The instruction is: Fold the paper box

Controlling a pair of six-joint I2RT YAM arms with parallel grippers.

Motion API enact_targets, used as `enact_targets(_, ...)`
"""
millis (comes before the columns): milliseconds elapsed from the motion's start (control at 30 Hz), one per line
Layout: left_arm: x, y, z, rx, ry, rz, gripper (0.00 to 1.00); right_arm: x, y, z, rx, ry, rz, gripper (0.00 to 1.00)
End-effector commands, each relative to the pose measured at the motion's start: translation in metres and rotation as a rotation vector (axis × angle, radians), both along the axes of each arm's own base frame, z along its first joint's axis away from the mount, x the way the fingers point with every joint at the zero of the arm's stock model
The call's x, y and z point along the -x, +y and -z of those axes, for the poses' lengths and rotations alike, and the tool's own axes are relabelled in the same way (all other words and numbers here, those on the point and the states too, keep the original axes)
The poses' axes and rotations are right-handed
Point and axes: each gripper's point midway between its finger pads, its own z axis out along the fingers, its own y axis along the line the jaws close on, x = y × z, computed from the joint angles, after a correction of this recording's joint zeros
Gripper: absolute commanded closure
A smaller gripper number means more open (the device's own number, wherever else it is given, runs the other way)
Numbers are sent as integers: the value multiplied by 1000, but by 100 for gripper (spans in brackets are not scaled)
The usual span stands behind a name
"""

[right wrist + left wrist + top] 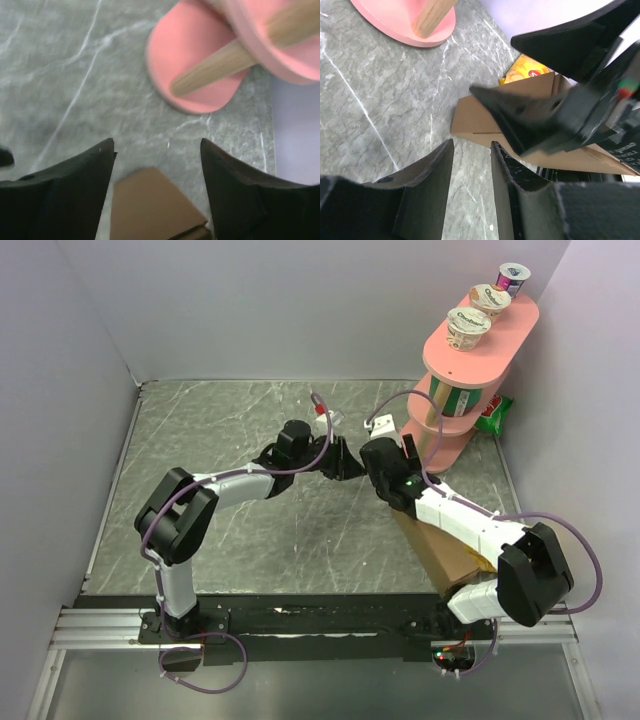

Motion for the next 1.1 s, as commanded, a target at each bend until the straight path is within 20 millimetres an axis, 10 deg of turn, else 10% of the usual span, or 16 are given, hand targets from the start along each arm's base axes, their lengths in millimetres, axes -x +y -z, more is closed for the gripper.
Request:
enact_targets(0, -4, 10, -51, 45, -113, -7, 58, 49, -7, 31, 30, 314, -96, 16)
enact_targets(333, -7, 45, -73, 28, -154, -84, 57, 75, -19, -49, -210, 204, -35, 0)
enact_targets(700, 7, 56, -93, 58, -171, -86, 57, 92, -75, -26, -300, 254, 9, 0)
enact_targets(1067, 14, 65, -102, 52, -193, -108, 57, 99, -54, -18, -338, 305, -159, 2)
